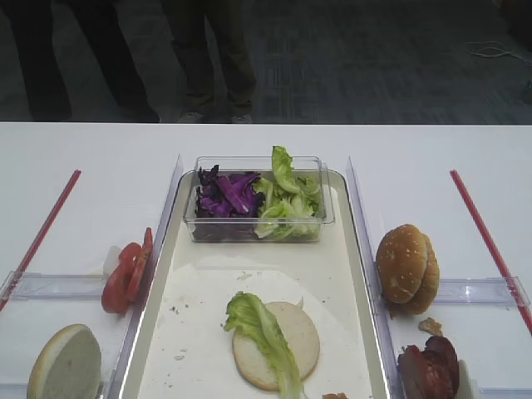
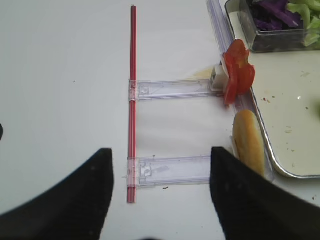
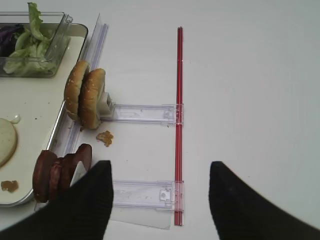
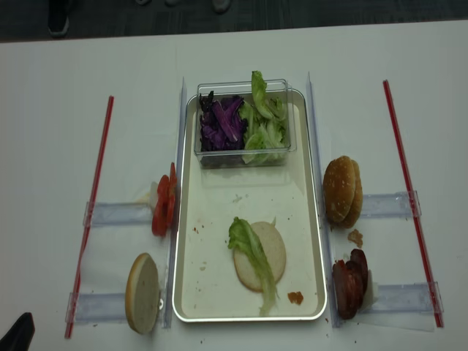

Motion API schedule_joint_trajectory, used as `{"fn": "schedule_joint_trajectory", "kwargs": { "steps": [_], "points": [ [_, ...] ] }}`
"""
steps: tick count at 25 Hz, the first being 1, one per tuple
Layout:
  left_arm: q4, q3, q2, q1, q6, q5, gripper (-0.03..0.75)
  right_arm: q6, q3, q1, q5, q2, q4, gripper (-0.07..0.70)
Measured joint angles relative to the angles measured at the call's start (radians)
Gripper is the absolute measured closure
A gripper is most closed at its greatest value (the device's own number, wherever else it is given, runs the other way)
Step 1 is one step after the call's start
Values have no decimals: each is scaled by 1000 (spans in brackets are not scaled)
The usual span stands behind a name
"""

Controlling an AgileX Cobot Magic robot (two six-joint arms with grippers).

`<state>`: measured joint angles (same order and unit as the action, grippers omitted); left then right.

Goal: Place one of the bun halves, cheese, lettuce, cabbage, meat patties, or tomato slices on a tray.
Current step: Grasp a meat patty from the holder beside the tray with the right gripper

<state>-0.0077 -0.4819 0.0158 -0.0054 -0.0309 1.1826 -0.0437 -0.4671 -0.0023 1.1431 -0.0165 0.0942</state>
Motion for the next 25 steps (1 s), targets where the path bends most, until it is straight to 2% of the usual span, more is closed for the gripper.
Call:
{"fn": "schedule_joint_trajectory", "kwargs": {
  "steps": [11, 25],
  "points": [
    [0, 0, 0, 0, 0, 0, 315, -2, 0, 0, 0, 10, 4, 162],
    [0, 0, 0, 0, 0, 0, 315, -4, 0, 0, 0, 245, 5, 162]
  ]
}}
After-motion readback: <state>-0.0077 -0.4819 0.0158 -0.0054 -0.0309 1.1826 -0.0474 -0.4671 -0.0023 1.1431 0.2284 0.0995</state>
